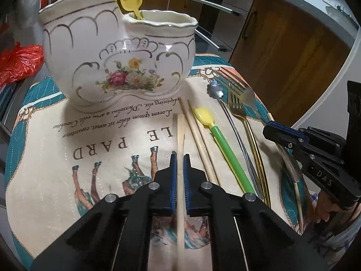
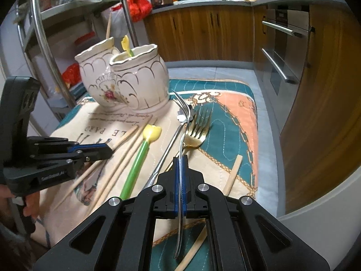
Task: Organize utensils
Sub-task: 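Lift and carry the fork and chopstick with both tools over the ceramic pot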
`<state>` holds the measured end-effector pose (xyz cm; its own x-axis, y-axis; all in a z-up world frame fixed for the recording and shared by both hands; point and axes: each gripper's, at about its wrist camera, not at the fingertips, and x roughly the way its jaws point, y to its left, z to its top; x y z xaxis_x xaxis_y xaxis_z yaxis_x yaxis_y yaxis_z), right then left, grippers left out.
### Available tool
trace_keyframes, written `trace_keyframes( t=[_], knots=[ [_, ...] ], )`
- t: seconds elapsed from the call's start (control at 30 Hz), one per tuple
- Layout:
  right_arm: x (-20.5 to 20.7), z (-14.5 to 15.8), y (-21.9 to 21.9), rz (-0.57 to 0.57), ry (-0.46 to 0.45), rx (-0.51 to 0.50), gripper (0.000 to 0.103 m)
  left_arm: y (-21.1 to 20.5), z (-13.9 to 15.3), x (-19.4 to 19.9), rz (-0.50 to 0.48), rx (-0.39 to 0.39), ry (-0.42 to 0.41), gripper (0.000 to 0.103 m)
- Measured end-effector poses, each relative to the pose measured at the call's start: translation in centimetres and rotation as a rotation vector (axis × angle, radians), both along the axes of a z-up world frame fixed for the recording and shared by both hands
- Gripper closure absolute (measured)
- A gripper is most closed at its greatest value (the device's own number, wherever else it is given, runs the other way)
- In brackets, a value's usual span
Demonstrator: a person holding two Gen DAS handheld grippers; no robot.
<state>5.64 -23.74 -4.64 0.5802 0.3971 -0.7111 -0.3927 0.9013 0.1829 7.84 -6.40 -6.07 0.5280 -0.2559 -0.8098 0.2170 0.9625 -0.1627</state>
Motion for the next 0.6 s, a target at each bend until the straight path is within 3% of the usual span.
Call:
trace_keyframes(
  t=[0.37,0.6],
  knots=[
    [-1.0,1.0,0.4,-0.004,-0.04,0.015,0.1,2.3,1.8,-1.9,-0.024,0.018,-0.044,0.097],
    [-2.0,2.4,0.5,-0.004,-0.103,0.047,0.1,3.2,3.6,-3.5,-0.063,0.014,-0.145,0.097]
  ],
)
